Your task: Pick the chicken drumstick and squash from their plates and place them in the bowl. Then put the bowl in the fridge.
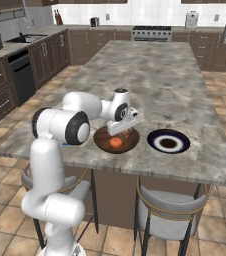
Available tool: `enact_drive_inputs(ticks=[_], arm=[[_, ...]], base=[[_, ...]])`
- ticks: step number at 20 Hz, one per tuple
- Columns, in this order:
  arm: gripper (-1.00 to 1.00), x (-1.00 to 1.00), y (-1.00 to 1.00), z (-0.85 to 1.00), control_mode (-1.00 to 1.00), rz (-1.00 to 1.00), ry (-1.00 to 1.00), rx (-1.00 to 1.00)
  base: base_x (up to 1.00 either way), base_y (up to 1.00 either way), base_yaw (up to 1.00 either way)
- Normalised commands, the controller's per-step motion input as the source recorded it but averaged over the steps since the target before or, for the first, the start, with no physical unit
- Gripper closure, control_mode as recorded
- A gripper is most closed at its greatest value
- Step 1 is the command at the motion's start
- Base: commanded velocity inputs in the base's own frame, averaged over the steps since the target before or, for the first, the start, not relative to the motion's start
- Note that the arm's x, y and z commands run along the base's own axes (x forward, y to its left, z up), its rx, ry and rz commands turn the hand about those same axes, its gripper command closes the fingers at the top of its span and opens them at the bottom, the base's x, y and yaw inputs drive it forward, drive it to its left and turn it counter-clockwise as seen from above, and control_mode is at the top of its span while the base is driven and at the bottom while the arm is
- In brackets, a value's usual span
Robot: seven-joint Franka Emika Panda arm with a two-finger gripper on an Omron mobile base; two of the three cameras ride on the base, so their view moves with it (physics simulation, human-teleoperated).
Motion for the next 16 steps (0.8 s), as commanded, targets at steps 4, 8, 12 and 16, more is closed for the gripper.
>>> enact_drive_inputs(ticks=[4, 8, 12, 16], arm=[[1.00, 0.12, -0.01, -0.25, -1.00, 0.16, 0.09, 0.00], [1.00, 0.04, 0.00, -0.23, -1.00, 0.10, 0.10, 0.00], [1.00, 0.08, 0.00, -0.17, -1.00, 0.05, 0.09, 0.00], [1.00, 0.05, 0.00, -0.16, -1.00, 0.02, 0.10, 0.00]], base=[[0.00, 0.00, 0.00], [0.00, 0.00, 0.00], [0.00, 0.00, 0.00], [0.00, 0.00, 0.00]])
